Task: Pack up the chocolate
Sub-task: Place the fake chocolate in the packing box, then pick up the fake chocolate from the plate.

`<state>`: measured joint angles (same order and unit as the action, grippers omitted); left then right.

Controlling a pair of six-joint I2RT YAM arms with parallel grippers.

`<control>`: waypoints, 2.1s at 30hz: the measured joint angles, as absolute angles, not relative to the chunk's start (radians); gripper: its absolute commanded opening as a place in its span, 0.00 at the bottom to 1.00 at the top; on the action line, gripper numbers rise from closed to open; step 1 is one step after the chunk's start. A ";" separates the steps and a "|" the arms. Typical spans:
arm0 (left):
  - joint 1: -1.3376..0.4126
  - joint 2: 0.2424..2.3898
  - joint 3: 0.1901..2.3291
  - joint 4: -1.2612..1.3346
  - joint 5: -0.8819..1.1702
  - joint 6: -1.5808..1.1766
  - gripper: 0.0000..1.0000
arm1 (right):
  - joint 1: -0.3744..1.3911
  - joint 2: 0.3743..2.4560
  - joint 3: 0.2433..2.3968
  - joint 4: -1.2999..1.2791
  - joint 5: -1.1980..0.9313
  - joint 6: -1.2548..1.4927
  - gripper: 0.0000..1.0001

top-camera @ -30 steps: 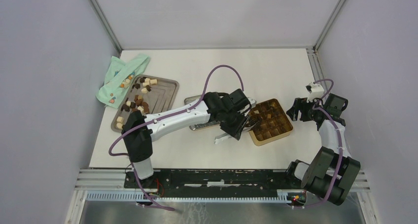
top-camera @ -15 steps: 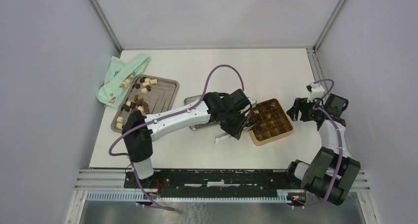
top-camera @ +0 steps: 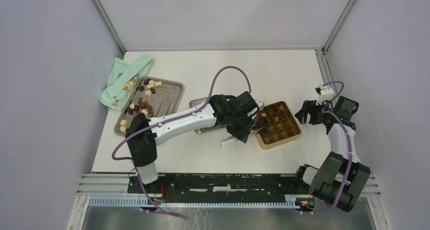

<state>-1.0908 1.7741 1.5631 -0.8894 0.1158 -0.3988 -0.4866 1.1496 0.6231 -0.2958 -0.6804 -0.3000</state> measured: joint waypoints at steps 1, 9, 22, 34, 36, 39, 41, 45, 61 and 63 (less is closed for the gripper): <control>-1.091 1.774 1.564 -0.889 0.114 -0.399 0.39 | -0.487 1.149 0.623 -0.296 -0.680 -0.300 0.78; -1.091 1.774 1.573 -0.894 0.105 -0.399 0.41 | -0.488 1.146 0.623 -0.294 -0.681 -0.300 0.78; -1.091 1.774 1.599 -0.912 0.102 -0.399 0.42 | -0.490 1.146 0.623 -0.294 -0.683 -0.300 0.78; -1.095 1.771 1.613 -0.907 0.075 -0.399 0.41 | -0.492 1.144 0.623 -0.294 -0.702 -0.300 0.78; -1.095 1.761 1.613 -0.902 0.054 -0.399 0.41 | -0.492 1.140 0.623 -0.294 -0.708 -0.301 0.78; -1.094 1.720 1.597 -0.889 0.015 -0.400 0.41 | -0.493 1.135 0.623 -0.294 -0.721 -0.303 0.78; -1.090 1.677 1.578 -0.883 -0.023 -0.400 0.41 | -0.493 1.132 0.623 -0.294 -0.728 -0.304 0.78; -1.055 1.566 1.501 -0.884 -0.088 -0.420 0.41 | -0.493 1.130 0.623 -0.294 -0.738 -0.312 0.78; -0.475 1.263 1.267 -1.045 -0.238 -0.410 0.44 | -0.493 1.115 0.623 -0.293 -0.776 -0.331 0.78; -0.425 1.266 1.256 -1.046 -0.246 -0.390 0.44 | -0.493 1.115 0.623 -0.293 -0.784 -0.331 0.78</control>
<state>-0.4248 1.2659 1.2556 -1.0458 -0.2462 -0.3904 -0.4931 1.1152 0.6231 -0.2932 -0.7841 -0.3305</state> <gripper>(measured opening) 0.448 0.778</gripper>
